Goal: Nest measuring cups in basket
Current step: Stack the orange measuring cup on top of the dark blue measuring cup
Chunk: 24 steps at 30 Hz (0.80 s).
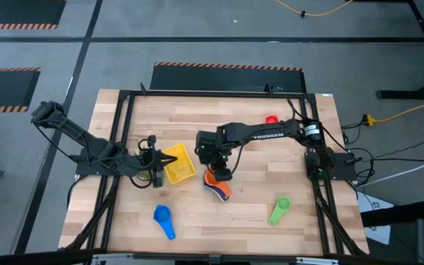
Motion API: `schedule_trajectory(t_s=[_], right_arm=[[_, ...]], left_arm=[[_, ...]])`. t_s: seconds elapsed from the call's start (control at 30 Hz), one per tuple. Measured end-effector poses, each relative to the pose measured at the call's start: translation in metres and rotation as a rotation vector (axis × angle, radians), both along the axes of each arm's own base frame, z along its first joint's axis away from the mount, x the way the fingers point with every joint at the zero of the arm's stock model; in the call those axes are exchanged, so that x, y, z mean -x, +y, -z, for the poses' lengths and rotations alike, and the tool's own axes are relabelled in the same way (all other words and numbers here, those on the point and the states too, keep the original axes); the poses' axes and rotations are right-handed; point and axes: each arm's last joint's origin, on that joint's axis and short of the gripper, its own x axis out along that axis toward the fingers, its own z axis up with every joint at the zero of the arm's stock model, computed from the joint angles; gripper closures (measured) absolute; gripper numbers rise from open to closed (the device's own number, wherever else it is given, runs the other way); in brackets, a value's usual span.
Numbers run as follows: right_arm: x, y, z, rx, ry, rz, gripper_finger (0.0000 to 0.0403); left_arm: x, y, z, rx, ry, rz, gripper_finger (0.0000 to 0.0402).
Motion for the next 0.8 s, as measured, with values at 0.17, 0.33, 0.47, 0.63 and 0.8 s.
schedule_trajectory(t_s=[0.17, 0.33, 0.47, 0.63, 0.8], right_arm=[[0.0015, 0.0001, 0.0004, -0.011, 0.023, 0.019, 0.0354], [0.0005, 0.001, -0.0002, -0.041, 0.011, 0.01, 0.0354], [0.0001, 0.001, -0.0003, -0.041, 0.006, 0.009, 0.0354], [0.0, 0.001, -0.0003, -0.04, 0.006, 0.009, 0.0354], [0.0, 0.001, -0.0003, -0.04, 0.006, 0.009, 0.0354]], left_arm=[[0.0, 0.0, 0.0, 0.0, 0.0, 0.0, 0.0391], [0.0, 0.0, 0.0, 0.0, 0.0, 0.0, 0.0391], [0.0, 0.0, 0.0, 0.0, 0.0, 0.0, 0.0391], [0.0, 0.0, 0.0, 0.0, 0.0, 0.0, 0.0391], [0.0, 0.0, 0.0, 0.0, 0.0, 0.0, 0.0391]])
